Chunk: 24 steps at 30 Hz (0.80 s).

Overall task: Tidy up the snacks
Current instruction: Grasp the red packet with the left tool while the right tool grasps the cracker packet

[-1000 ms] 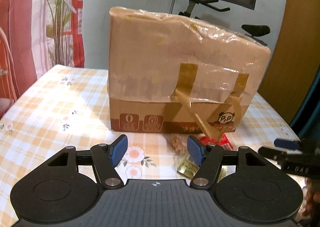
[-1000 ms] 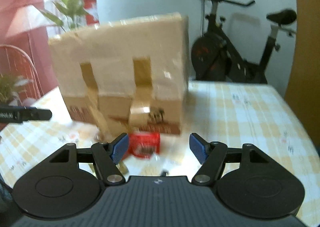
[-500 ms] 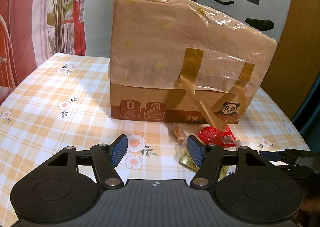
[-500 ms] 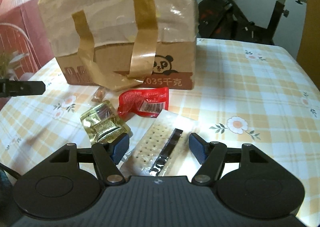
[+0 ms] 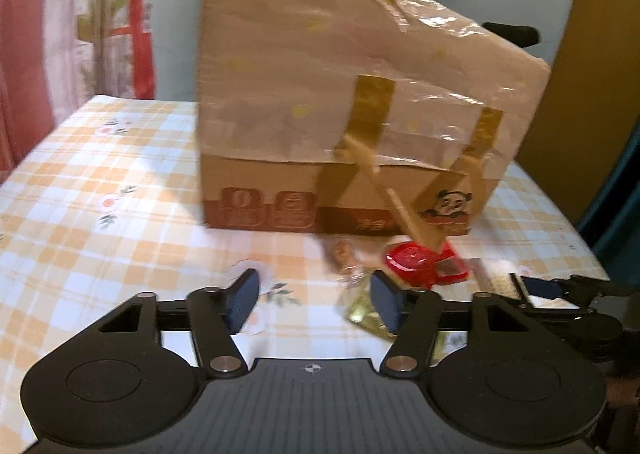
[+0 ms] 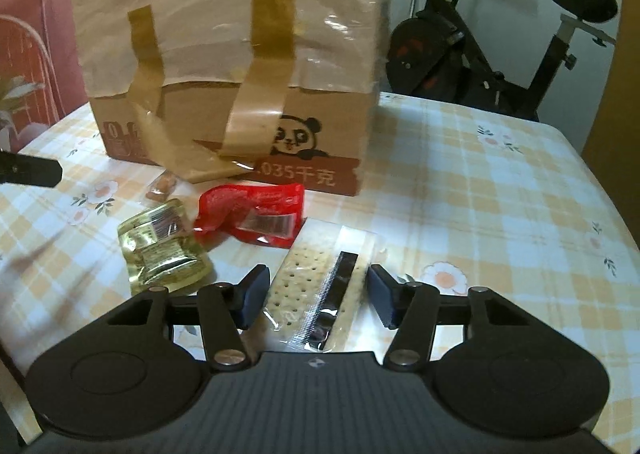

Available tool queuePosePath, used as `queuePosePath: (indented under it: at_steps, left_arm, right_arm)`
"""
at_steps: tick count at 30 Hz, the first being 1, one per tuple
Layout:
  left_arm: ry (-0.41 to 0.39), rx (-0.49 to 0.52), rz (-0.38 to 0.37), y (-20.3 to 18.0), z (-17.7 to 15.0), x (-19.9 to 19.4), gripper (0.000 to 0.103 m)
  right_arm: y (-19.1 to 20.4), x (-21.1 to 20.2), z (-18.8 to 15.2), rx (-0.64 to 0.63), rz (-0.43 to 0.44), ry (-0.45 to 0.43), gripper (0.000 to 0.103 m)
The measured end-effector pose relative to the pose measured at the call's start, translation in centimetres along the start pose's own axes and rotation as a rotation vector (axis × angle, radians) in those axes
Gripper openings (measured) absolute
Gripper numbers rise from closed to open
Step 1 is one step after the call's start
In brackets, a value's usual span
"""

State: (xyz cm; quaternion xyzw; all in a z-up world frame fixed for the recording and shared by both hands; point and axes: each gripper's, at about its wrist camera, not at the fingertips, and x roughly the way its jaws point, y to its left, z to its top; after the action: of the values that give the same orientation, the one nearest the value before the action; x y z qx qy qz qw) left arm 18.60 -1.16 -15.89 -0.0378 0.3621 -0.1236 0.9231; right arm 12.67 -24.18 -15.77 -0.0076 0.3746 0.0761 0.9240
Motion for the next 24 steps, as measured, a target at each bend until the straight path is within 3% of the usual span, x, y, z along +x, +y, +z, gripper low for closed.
queuePosePath:
  at_steps: [7, 11, 16, 24]
  left_arm:
    - [0.065, 0.153, -0.167, -3.8, 1.7, 4.7, 0.050]
    - [0.105, 0.225, -0.186, -6.4, 2.1, 7.6, 0.051]
    - [0.095, 0.328, -0.148, -8.2, 1.8, 9.8, 0.051]
    - [0.109, 0.317, -0.160, -8.1, 2.8, 12.6, 0.052]
  right_arm:
    - [-1.1, -0.7, -0.4, 0.041, 0.006, -0.006, 0.056]
    - [-1.6, -0.8, -0.7, 0.061, 0.011, -0.016, 0.055]
    - [-1.6, -0.9, -1.0, 0.069, 0.017, -0.027, 0.055]
    - [-1.7, -0.9, -1.2, 0.075, 0.023, -0.036, 0.055]
